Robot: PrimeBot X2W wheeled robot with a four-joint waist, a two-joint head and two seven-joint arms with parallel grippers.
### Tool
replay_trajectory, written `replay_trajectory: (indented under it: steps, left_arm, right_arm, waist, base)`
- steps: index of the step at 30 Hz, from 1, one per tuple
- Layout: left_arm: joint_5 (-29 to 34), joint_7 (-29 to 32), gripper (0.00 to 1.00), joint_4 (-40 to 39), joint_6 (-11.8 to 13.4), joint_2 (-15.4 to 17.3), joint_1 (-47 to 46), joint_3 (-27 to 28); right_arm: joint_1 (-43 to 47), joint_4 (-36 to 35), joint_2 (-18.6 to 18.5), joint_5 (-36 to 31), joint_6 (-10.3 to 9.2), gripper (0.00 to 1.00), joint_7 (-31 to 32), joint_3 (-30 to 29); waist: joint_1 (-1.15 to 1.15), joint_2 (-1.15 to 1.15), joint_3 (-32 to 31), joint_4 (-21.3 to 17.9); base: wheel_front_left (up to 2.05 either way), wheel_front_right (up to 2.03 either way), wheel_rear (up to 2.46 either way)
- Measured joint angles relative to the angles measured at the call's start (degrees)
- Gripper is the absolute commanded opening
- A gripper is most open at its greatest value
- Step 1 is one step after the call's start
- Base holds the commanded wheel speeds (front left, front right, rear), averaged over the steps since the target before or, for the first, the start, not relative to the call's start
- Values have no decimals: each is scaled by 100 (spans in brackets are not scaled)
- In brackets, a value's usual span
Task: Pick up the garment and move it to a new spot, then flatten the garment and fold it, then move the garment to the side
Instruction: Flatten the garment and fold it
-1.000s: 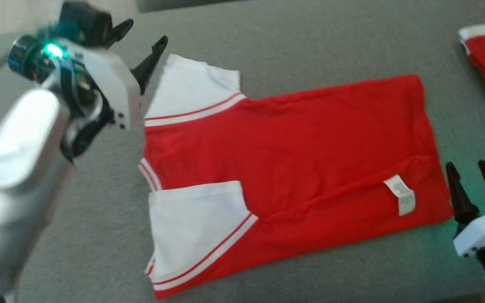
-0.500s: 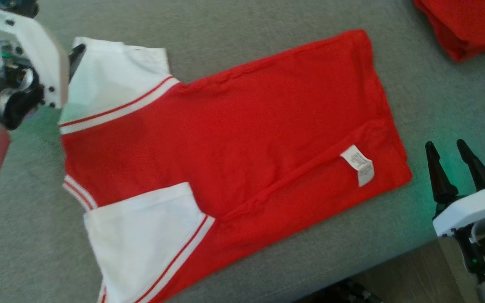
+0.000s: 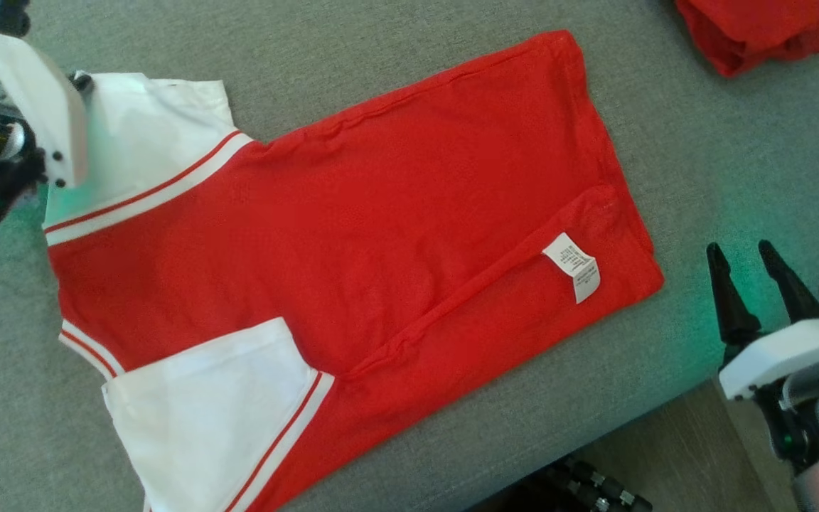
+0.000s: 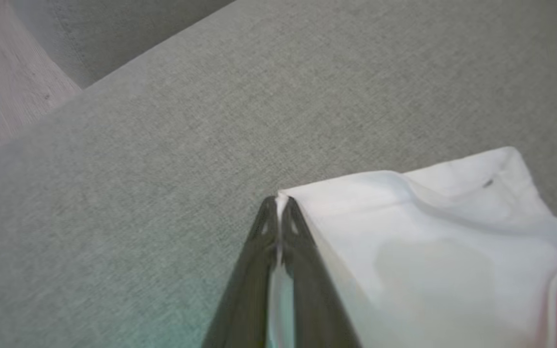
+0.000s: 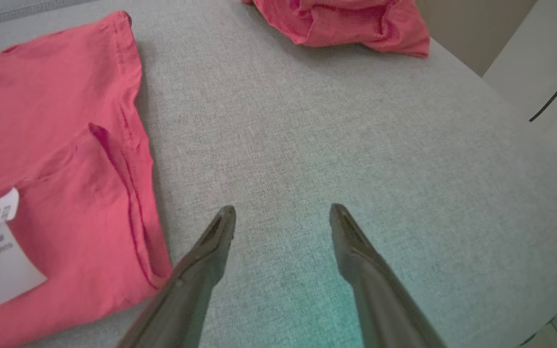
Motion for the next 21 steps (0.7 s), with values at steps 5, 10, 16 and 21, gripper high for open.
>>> replay_trajectory:
  steps: [5, 10, 16, 21]
  left_arm:
    - [-104, -103, 0, -160, 0, 26, 16, -244]
    - [-104, -546, 0, -437, 0, 81, 14, -606]
    - [-146, -972, 0, -658, 0, 89, -207, -1003]
    - [-202, -1168, 0, -728, 0, 71, -446, -1269]
  right_arm:
    - [-142, -19, -53, 60, 0, 100, -25, 20]
    - [-581, -214, -204, 278, 0, 100, 232, 216]
    - [-1916, 129, -361, 571, 0, 100, 1065, 859]
    - [-2757, 842, -353, 824, 0, 100, 1480, 1360]
  waist:
    - [0, 0, -68, 68]
    - [0, 0, -142, 250]
    - [0, 0, -217, 548]
    - [0, 0, -213, 750]
  base:
    - [0, 0, 0]
    - [0, 0, 0]
    - [0, 0, 0]
    - [0, 0, 0]
